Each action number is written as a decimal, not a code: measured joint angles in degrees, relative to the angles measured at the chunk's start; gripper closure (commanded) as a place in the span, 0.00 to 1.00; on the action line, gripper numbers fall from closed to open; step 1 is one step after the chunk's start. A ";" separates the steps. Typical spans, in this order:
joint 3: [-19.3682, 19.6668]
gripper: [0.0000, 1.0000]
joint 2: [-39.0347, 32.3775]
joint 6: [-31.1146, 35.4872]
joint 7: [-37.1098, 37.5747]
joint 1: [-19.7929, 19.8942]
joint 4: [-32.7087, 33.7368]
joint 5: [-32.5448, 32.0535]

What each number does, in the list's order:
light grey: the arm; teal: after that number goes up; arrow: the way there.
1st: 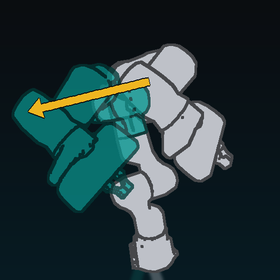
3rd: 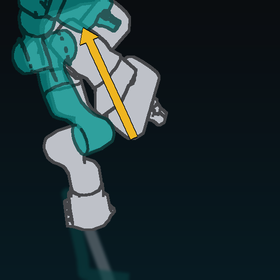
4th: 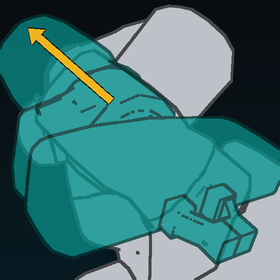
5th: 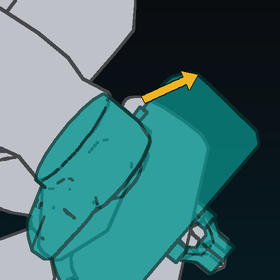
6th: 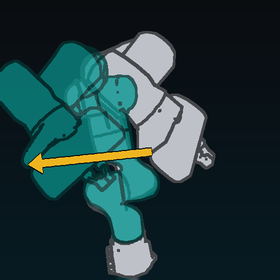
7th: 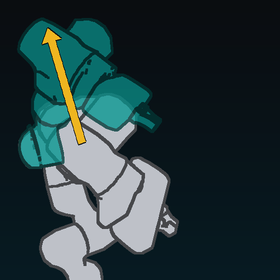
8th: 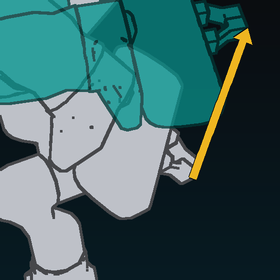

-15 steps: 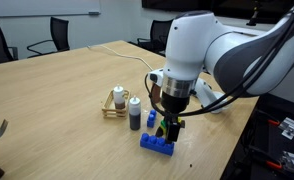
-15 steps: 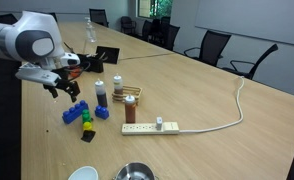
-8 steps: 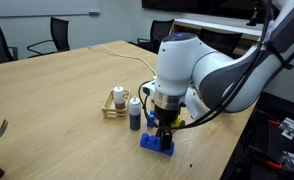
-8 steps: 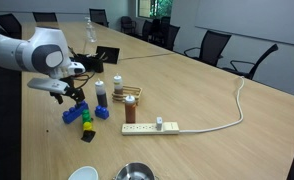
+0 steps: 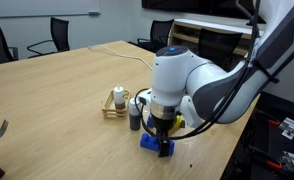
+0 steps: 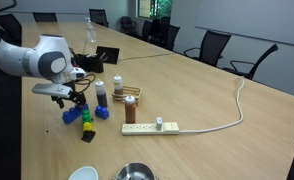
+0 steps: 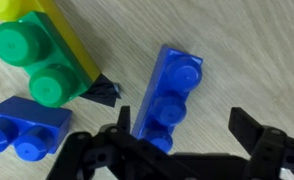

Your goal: Move the larger blue toy slightly to the right

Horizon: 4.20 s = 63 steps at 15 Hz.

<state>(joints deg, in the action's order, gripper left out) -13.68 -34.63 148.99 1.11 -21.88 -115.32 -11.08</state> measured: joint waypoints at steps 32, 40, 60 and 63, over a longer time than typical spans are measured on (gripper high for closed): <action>1.96 0.90 7.28 -6.48 2.27 -1.01 1.22 -0.96; 6.40 0.90 21.30 -7.25 17.31 2.58 -8.74 0.05; 7.59 0.90 25.94 -2.09 28.53 7.32 -19.18 7.71; 9.68 0.90 24.68 -0.98 30.67 9.94 -19.28 11.55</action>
<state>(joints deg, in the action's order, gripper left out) -4.01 -9.96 148.01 31.78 -11.94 -134.59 0.46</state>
